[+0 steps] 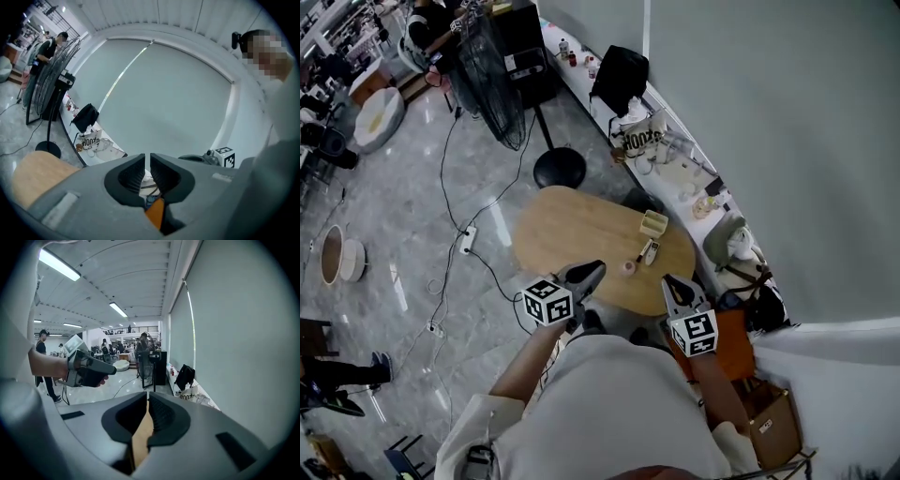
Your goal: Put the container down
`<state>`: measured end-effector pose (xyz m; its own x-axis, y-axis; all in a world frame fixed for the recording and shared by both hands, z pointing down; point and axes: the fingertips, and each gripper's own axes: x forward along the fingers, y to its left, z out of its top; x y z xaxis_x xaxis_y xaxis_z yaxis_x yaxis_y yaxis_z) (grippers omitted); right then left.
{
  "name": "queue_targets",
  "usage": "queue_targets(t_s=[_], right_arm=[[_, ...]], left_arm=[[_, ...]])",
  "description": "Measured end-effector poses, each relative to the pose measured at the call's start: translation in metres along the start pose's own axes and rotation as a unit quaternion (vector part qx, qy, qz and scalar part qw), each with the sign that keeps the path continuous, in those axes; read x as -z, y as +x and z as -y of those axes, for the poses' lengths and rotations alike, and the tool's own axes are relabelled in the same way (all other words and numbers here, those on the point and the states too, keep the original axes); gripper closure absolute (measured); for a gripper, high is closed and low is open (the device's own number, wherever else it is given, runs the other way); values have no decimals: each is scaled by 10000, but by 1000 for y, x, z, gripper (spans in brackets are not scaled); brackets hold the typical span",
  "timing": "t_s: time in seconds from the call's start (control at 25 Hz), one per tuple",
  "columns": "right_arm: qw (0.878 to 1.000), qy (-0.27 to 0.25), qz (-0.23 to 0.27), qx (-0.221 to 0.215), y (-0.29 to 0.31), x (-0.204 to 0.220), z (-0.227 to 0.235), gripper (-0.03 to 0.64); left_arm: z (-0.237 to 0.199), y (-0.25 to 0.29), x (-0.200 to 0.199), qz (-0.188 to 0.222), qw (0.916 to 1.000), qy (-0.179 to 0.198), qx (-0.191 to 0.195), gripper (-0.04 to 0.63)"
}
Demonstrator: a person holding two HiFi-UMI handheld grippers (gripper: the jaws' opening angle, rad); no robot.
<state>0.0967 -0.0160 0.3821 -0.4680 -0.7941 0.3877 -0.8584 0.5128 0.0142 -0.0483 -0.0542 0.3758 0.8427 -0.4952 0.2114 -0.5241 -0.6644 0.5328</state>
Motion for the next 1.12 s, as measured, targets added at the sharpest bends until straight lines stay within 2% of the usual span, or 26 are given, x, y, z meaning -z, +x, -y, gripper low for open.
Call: queue_targets(t_s=[0.32, 0.56, 1.12], right_arm=[[9998, -84, 187, -32, -39, -19, 38, 603], [9993, 20, 345, 119, -52, -24, 59, 614], [9991, -42, 378, 160, -61, -21, 59, 614]], left_arm=[[29, 6, -12, 162, 9981, 500, -336, 558], [45, 12, -21, 199, 9973, 642, -297, 560], [53, 16, -23, 241, 9967, 720, -279, 561]])
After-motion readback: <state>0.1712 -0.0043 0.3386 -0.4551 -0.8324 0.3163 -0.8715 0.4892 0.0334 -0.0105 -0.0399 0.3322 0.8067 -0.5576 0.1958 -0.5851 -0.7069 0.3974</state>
